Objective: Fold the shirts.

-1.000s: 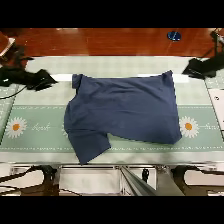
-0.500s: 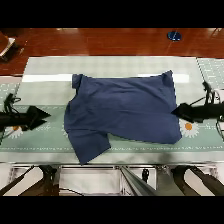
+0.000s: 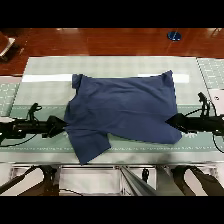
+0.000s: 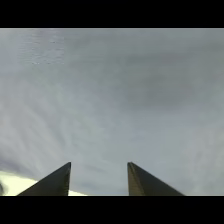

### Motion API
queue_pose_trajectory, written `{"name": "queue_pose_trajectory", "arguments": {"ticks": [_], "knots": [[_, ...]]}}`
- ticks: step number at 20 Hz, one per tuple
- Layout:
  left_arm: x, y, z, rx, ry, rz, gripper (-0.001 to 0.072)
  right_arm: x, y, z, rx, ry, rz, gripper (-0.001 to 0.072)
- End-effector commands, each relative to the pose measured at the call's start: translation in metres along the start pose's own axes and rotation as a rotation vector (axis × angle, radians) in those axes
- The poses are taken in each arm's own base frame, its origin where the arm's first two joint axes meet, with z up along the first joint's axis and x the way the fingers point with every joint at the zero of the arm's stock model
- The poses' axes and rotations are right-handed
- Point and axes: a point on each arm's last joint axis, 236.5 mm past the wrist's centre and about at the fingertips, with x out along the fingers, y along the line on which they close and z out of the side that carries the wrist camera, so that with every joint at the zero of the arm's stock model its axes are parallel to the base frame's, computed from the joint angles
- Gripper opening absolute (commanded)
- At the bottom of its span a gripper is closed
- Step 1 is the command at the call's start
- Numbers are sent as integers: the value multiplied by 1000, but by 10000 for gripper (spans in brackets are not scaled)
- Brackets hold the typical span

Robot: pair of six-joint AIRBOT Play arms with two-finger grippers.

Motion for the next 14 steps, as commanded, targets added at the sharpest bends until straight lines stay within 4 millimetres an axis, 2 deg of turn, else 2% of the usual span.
{"name": "queue_pose_trajectory", "arguments": {"ticks": [1,2,3,4,5,6,8,9,14], "knots": [[23,-6,-2,41,15,24,474,0,2,4,67,-24,11,405],[26,-6,-3,46,22,28,379,-2,-1,9,88,-44,6,405],[29,-6,-5,49,31,31,247,-5,-8,15,111,-69,-2,405],[30,-6,-7,47,39,32,61,-10,-21,21,145,-98,-24,405],[30,-6,-8,47,44,29,22,-17,-39,24,186,-120,-60,405],[30,-7,-9,47,49,26,22,-26,-64,23,231,-137,-119,405],[30,-7,-10,48,52,26,21,-41,-112,5,328,-110,-265,405],[30,-6,-9,49,49,27,22,-42,-124,-5,386,-92,-307,405],[30,-6,-9,49,49,28,21,-9,-104,-47,359,107,-253,405]]}}
